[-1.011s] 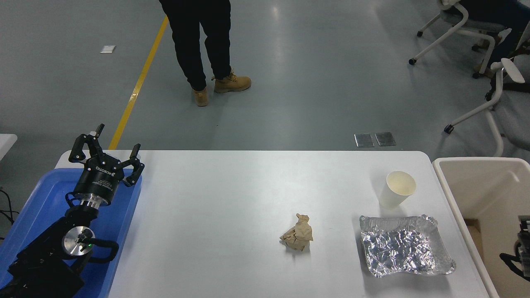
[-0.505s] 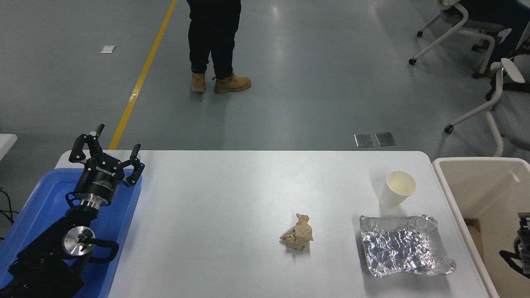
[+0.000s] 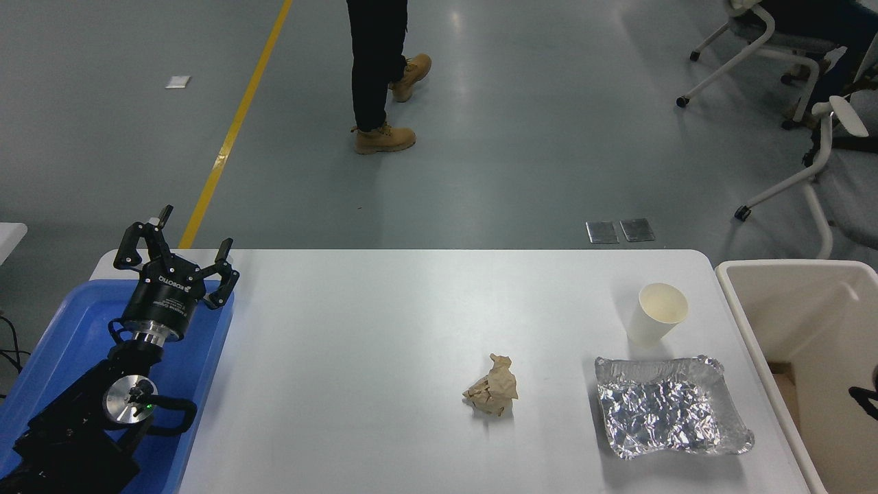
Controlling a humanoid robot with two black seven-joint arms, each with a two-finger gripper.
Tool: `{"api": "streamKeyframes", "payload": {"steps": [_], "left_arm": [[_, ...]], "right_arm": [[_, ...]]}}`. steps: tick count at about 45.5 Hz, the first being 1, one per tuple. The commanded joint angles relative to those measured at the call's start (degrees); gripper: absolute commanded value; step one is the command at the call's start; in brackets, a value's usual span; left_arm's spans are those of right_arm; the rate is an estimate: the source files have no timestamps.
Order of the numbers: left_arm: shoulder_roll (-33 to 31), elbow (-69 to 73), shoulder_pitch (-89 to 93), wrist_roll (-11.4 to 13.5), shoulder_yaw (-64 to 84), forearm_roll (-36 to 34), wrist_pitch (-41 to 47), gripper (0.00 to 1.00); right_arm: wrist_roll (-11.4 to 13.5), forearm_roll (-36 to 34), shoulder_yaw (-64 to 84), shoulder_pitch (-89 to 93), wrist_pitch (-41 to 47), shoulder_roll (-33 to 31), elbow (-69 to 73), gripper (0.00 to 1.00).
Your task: Pick up paper cup place in dustbin
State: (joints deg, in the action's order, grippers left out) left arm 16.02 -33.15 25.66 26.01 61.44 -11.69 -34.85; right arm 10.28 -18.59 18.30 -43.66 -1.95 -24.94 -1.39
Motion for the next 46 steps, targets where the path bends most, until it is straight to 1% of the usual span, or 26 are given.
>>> {"api": "streamKeyframes", "payload": {"steps": [1,6,7,10,18,21,25,30,33,40,46], "left_arm": [[-0.02,0.01,0.0,0.0,0.0,0.0,-0.04,0.98],[-0.02,0.01,0.0,-0.09,0.0,0.0,-0.04,0.98],[-0.02,0.01,0.0,-0.09,0.0,0.0,-0.04,0.98],[-0.02,0.01,0.0,-0.09,0.0,0.0,-0.04,0.98],[-0.02,0.01,0.0,-0.09,0.0,0.0,-0.04,0.98],[-0.02,0.01,0.0,-0.09,0.0,0.0,-0.04,0.98],[-0.02,0.01,0.0,-0.09,0.0,0.0,-0.04,0.98],[-0.02,0.01,0.0,-0.09,0.0,0.0,-0.04,0.98],[-0.02,0.01,0.0,-0.09,0.0,0.0,-0.04,0.98],[-0.02,0.01,0.0,-0.09,0.0,0.0,-0.04,0.98],[-0.02,0.01,0.0,-0.09,0.0,0.0,0.05,0.98]], "right_arm": [[0.09,0.13,17.09,-15.3,0.2,-3.54,7.53,1.0],[0.09,0.22,27.99,-23.56,0.37,-3.28,13.06,1.0],[0.09,0.22,32.1,-27.06,0.28,-3.19,16.38,1.0],[0.09,0.22,37.84,-32.35,0.28,-3.01,21.23,1.0],[0.09,0.48,46.99,-46.06,0.55,-1.87,36.08,1.0],[0.01,2.14,49.63,-51.94,0.64,-1.61,42.41,1.0],[0.01,7.58,53.05,-60.21,2.04,-1.08,52.51,1.0],[0.01,15.93,54.29,-69.96,7.92,-0.73,65.08,1.0],[0.01,18.75,54.03,-74.63,12.66,-0.73,70.72,1.0],[0.01,19.38,52.19,-82.1,23.65,-0.9,78.98,1.0],[0.01,19.29,50.16,-87.55,31.04,-1.08,83.12,1.0]]}}
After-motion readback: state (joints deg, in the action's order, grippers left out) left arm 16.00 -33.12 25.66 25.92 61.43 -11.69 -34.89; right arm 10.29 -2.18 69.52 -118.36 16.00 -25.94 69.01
